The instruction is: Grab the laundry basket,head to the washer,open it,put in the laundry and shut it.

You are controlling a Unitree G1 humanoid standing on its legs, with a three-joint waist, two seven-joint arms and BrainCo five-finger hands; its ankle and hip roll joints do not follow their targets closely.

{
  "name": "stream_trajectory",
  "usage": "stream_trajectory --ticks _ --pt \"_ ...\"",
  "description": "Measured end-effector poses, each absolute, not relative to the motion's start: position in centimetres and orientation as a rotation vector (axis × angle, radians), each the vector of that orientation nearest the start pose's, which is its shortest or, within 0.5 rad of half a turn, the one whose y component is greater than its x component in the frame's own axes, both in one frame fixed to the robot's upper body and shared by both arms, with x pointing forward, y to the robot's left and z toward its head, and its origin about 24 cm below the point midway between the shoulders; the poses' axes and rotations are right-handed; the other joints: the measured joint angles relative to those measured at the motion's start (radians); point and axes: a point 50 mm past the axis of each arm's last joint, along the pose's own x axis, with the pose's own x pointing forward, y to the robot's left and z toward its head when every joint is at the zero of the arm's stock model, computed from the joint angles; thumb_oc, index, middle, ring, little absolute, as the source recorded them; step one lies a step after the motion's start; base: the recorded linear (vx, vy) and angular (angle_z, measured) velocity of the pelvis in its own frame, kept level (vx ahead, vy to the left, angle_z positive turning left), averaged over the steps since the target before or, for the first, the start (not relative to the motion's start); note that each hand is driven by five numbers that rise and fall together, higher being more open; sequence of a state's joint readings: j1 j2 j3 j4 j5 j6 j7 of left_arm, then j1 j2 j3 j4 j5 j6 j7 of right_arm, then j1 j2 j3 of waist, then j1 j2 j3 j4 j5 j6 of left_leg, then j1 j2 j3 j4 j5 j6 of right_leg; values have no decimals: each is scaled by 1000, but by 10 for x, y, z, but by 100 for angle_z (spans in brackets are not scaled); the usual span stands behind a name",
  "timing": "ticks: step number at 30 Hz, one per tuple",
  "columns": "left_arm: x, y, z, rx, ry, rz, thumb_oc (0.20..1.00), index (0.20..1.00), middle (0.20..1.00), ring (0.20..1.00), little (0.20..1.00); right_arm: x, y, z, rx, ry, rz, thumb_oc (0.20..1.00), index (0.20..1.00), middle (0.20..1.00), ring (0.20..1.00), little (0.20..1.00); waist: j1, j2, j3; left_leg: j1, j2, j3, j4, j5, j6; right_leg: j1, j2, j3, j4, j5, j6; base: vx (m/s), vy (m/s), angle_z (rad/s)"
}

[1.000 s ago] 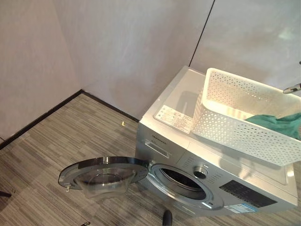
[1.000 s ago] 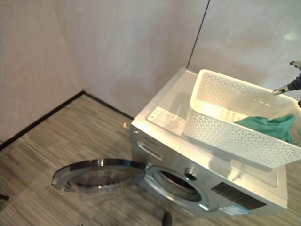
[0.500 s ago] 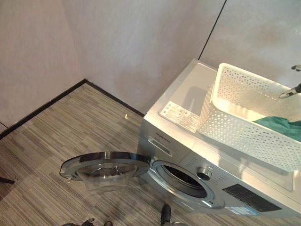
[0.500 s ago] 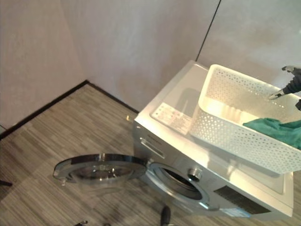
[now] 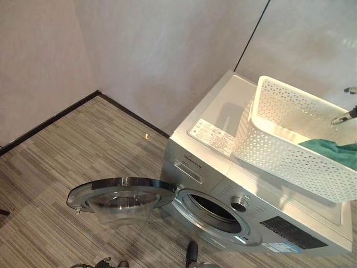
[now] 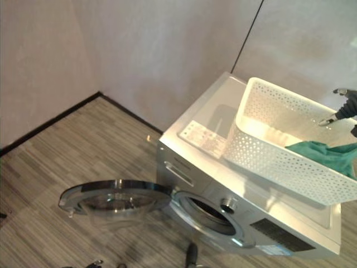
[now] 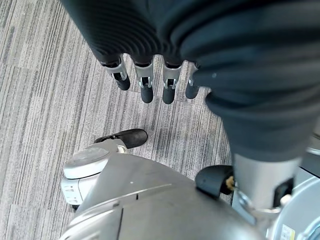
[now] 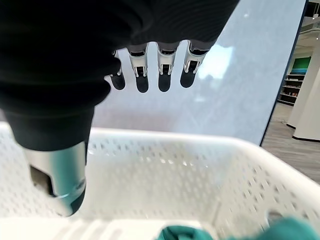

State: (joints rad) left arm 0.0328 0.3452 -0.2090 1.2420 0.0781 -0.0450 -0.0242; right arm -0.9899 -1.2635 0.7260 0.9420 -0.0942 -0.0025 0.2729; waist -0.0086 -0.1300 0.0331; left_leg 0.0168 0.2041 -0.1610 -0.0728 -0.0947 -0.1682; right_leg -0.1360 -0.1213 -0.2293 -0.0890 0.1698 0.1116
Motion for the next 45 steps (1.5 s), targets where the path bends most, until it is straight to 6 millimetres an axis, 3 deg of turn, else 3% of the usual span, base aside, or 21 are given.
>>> stream_trajectory --ticks 7,13,18,21,27,33,34,35,36,42,45 --pt "77 264 -155 470 1251 -61 1000 1000 1000 1000 1000 313 -407 229 -1391 503 -164 1000 1000 1000 1000 1000 -2 24 14 -2 0 0 1 0 0 -2 0 -2 0 0 0 0 0 0" --pt "83 256 -156 449 1237 -95 1000 1000 1000 1000 1000 313 -401 222 -1410 515 -96 1000 1000 1000 1000 1000 -5 19 8 -3 2 -1 0 0 0 -3 2 -2 1 0 0 0 0 0" --pt "86 252 -156 459 1220 -124 1000 1000 1000 1000 1000 298 -410 184 -1438 670 -1 1000 1000 1000 1000 1000 -2 6 2 -3 0 2 0 0 0 -4 2 2 1 0 0 0 0 0" --pt "86 251 -156 457 1219 -129 1000 1000 1000 1000 1000 292 -414 171 -1430 726 33 1000 1000 1000 1000 1000 -5 8 5 -7 1 5 1 0 0 -9 3 6 1 0 0 -5 -3 -1" --pt "90 254 -154 435 1200 -112 1000 1000 1000 1000 1000 278 -432 153 -1399 836 -22 1000 1000 1000 1000 1000 13 17 29 -42 6 0 4 5 -8 -40 9 2 -6 4 -6 -2 -6 2" --pt "98 258 -150 449 1171 -113 1000 1000 1000 1000 1000 277 -443 161 -1318 840 -128 1000 1000 1000 1000 1000 29 18 59 -85 4 -17 21 5 -9 -63 6 -9 -1 7 -10 -34 -5 6" --pt "100 258 -149 450 1166 -113 1000 1000 1000 1000 1000 276 -444 161 -1312 846 -137 520 520 520 520 520 30 20 63 -92 3 -20 23 6 -10 -70 6 -11 0 8 -10 -18 -9 9" --pt "103 257 -149 450 1158 -115 1000 1000 1000 1000 1000 276 -445 162 -1303 847 -145 520 520 520 520 520 31 13 65 -95 3 -22 25 7 -12 -71 6 -13 0 10 -11 -7 -12 7" --pt "105 256 -149 453 1151 -120 1000 1000 1000 1000 1000 275 -446 162 -1292 850 -156 200 200 200 200 200 31 15 66 -104 4 -26 29 7 -12 -73 5 -18 0 10 -11 -4 -8 11" --pt "115 248 -148 469 1122 -158 1000 1000 1000 1000 1000 285 -444 179 -1263 771 -244 200 200 200 200 200 25 24 76 -113 2 -42 33 8 -13 -73 3 -28 -7 10 -13 2 6 6" --pt "125 245 -143 450 1069 -150 1000 1000 1000 1000 1000 293 -439 195 -1185 635 -312 200 200 200 200 200 22 38 84 -109 1 -39 33 8 -13 -73 3 -26 1 13 -15 12 21 -2"
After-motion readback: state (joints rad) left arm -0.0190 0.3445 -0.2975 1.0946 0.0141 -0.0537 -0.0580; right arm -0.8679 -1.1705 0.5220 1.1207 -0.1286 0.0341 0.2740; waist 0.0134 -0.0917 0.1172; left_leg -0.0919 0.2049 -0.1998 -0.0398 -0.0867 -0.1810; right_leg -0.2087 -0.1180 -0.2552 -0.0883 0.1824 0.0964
